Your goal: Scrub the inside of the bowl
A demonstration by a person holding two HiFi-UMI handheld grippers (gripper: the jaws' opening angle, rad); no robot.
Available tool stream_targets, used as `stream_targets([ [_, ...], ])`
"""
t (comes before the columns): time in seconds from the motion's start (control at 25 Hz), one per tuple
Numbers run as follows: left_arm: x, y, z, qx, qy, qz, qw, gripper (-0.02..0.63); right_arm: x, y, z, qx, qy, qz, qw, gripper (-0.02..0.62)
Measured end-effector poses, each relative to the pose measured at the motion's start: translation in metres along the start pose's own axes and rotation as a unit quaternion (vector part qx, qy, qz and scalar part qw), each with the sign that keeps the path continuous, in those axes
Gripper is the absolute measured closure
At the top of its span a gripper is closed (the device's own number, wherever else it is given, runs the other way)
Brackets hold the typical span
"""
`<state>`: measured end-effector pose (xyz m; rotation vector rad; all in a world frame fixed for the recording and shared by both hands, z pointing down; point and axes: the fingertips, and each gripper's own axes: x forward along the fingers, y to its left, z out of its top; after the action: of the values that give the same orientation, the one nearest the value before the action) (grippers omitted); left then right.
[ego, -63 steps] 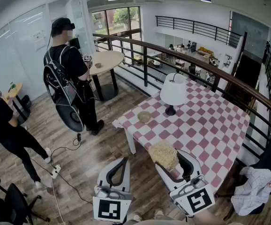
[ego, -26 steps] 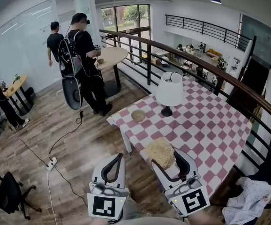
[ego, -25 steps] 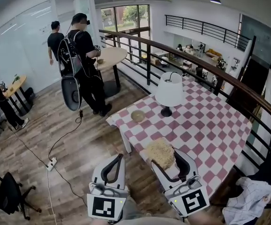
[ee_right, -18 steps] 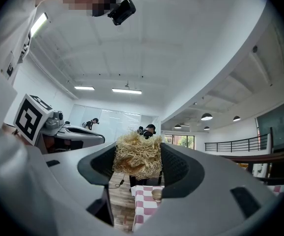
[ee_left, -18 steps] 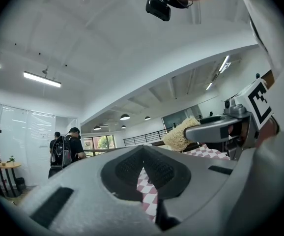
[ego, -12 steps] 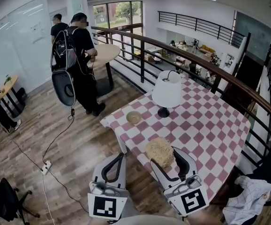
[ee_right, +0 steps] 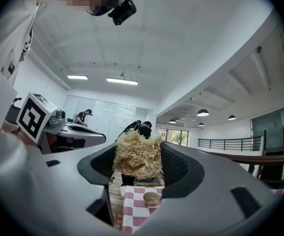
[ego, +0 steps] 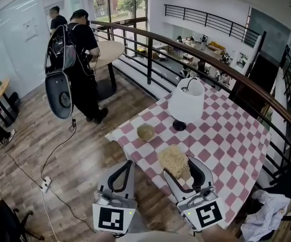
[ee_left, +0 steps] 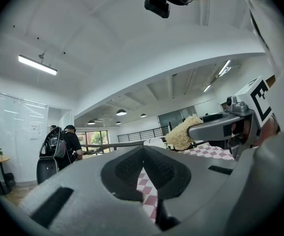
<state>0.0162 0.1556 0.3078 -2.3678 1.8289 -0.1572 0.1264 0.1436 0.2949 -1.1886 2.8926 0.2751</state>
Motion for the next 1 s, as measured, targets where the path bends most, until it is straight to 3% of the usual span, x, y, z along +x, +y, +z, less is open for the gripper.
stream_targets([
  [0.2, 0.035, 0.040, 0.003, -0.003, -0.017, -0.034, 0.9993, 0.592, 0.057, -0.005, -0.001, -0.002, 0.008, -0.004, 1.000, 0.342],
  [0.56, 0.107, 0.118, -0.009, -0.005, 0.002, -0.097, 0.9952, 0.592, 0.161, -0.024, 0.009, -0.007, 0.019, -0.048, 0.999, 0.342],
  [1.0, 0.173, 0.179, -0.011, 0.015, -0.030, -0.152, 0.9879, 0.592, 0.244, -0.040, 0.003, -0.017, 0.037, -0.097, 0.994, 0.342],
])
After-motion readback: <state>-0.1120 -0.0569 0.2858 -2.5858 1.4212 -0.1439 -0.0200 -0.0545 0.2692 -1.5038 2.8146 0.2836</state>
